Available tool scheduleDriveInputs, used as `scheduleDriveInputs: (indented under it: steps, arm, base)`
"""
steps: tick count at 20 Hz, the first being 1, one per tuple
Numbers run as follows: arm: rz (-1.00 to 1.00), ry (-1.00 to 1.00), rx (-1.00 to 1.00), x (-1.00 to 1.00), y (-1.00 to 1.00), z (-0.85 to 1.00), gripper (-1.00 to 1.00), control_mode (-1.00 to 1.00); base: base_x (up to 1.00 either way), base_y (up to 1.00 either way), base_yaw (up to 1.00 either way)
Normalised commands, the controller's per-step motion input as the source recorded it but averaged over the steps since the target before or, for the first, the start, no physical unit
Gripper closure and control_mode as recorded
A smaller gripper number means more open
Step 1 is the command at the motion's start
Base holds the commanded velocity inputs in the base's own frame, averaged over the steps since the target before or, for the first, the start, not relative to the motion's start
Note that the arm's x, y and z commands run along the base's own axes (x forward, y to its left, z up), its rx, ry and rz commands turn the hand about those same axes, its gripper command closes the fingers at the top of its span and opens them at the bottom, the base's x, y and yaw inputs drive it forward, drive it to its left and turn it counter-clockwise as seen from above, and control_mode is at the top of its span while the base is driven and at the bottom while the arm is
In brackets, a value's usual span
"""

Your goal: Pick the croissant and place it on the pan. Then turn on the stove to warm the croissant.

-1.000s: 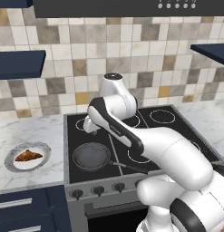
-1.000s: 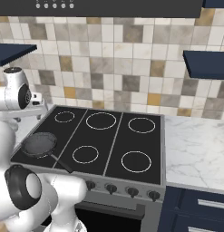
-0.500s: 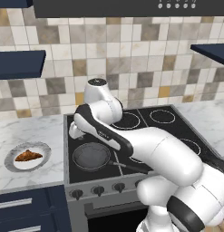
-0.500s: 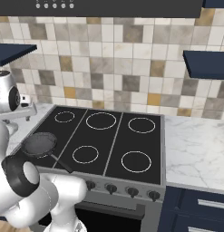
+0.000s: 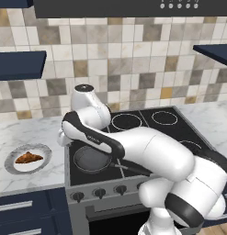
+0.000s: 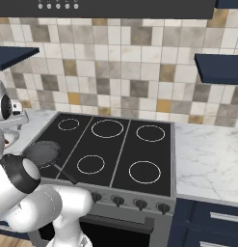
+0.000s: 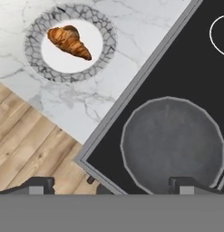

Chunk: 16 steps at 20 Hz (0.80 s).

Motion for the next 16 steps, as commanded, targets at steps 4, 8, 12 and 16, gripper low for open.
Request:
scheduleDriveInputs:
  steps: [4, 8, 12, 16]
  arm:
    - [0.09, 0.00, 0.00, 0.00, 0.46, -0.18, -1.00, -1.00]
    - [0.10, 0.00, 0.00, 0.00, 0.43, -0.21, -1.00, -1.00]
    - [0.08, 0.00, 0.00, 0.00, 0.43, -0.19, -1.00, -1.00]
    - [0.06, 0.00, 0.00, 0.00, 0.39, -0.13, -1.00, -1.00]
  base:
    - [0.00, 0.00, 0.00]
    - [0.00, 0.00, 0.00]
    - [0.00, 0.00, 0.00]
    - [0.00, 0.00, 0.00]
